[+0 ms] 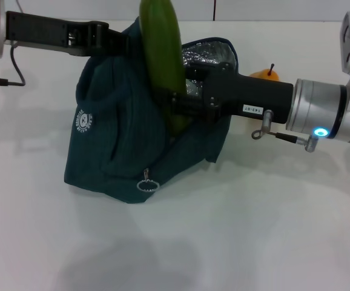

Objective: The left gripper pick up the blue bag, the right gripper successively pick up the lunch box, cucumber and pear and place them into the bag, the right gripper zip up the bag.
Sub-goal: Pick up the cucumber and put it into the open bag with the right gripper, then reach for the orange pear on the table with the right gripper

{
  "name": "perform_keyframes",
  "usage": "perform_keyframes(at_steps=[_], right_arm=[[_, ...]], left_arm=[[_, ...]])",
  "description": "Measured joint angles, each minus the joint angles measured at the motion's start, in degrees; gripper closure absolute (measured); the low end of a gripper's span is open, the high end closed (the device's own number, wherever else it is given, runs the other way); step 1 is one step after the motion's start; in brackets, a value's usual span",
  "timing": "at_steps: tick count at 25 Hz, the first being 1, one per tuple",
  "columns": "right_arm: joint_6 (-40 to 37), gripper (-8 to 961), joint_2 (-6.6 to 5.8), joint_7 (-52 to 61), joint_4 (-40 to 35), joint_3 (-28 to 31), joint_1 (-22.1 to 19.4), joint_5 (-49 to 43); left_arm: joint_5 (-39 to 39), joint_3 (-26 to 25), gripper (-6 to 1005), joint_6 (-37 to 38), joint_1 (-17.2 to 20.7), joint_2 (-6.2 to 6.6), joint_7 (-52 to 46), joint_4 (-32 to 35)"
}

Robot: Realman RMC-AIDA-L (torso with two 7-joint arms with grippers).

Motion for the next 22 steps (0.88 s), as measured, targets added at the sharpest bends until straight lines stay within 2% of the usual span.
perform_keyframes(at_steps=[10,13,18,22], right_arm=[[-0.9,357,-0.06,-1.1,-1.7,0.5,-2.8,0.3],[-2.0,361,-0.21,-1.6,-2.3,2.3,-4.4,0.3],[-3.3,363,-0.69,-2.0,-2.8,11.2,-10.3,0.2],[-2.9,364,-1.56,-2.2,-2.5,18.4,-15.5,-0.1]], left_arm=[[0.0,-0.1,936,0.0,0.3,0.08,0.0,0.0],[0.0,-0.2,935,-0.1,0.5,0.36,0.1,0.0],[0.6,-2.1,934,-0.2,1.4,0.96,0.7,0.0],[0.6,-3.2,933,-0.2,2.1,1.16,1.7,-0.9]])
